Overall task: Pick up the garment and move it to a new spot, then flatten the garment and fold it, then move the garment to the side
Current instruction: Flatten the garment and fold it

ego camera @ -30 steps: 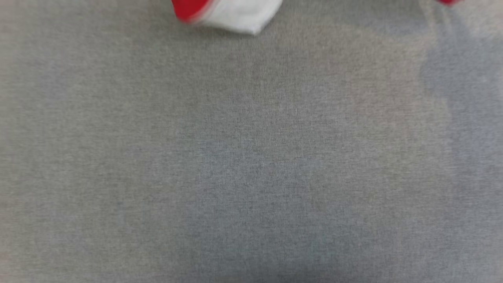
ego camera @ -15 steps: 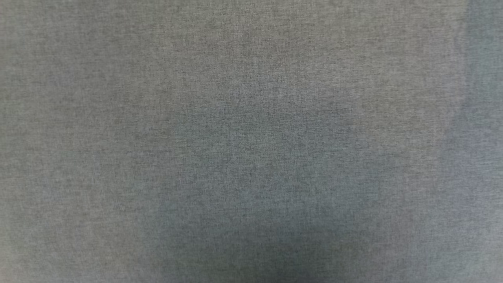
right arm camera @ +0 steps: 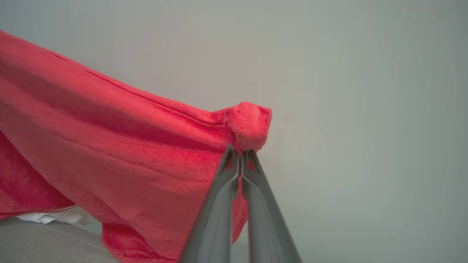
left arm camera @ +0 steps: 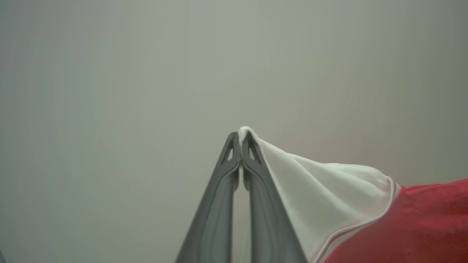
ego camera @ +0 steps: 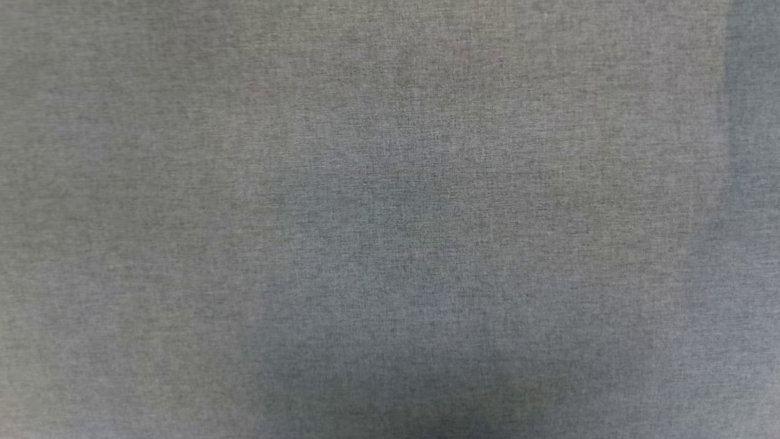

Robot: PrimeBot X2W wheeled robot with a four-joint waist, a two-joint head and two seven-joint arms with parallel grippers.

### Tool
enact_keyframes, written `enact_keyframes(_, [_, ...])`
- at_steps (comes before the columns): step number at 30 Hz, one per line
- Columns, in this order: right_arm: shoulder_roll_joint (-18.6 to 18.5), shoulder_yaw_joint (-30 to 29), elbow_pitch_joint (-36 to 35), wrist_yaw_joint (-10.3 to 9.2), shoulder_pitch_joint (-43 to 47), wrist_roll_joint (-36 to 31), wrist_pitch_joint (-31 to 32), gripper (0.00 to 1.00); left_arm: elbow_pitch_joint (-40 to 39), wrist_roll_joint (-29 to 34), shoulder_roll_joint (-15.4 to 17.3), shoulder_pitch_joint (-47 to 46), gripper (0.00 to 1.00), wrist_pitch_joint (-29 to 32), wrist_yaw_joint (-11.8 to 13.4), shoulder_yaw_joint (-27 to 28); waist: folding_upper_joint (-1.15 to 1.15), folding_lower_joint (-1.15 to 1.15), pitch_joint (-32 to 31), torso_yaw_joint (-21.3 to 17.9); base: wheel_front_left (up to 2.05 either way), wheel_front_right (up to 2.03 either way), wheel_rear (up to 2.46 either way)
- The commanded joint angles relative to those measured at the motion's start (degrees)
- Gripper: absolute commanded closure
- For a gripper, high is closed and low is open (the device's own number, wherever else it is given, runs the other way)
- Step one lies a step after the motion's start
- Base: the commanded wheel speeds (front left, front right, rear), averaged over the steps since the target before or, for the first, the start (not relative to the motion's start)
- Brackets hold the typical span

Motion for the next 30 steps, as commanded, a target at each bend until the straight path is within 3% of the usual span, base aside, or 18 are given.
enact_keyframes(1, [-0.41, 0.67, 0.34, -0.11, 1.70, 0.53, -0.55, 1.00, -1.02, -0.58, -0.87, 3.19, 1.00, -0.33, -0.10, 0.78, 0.00, -0.01, -1.86, 1.04, 0.00, 0.00, 0.00])
enact_keyframes(6, [-1.54, 3.09, 0.50, -0.11, 7.64, 2.51, -1.28, 1.00, -3.45, -3.22, -3.50, 14.92, 1.00, -0.33, -0.14, 0.34, 0.00, -0.01, -5.70, 2.26, 0.00, 0.00, 0.00])
enact_keyframes(15, [-4.45, 9.22, -2.82, -0.11, 21.28, 5.06, -1.62, 1.00, -4.33, -9.35, -5.00, 34.39, 1.00, -0.33, -0.16, -2.44, 0.00, -0.01, -13.26, 4.31, 0.00, 0.00, 0.00])
enact_keyframes(30, [-7.05, 13.26, -5.99, -0.11, 41.95, 12.71, -1.66, 1.00, -1.32, -14.93, -2.44, 58.09, 1.00, 0.15, -0.16, -13.42, 0.00, -0.01, -25.00, 6.51, 0.00, 0.00, 0.00])
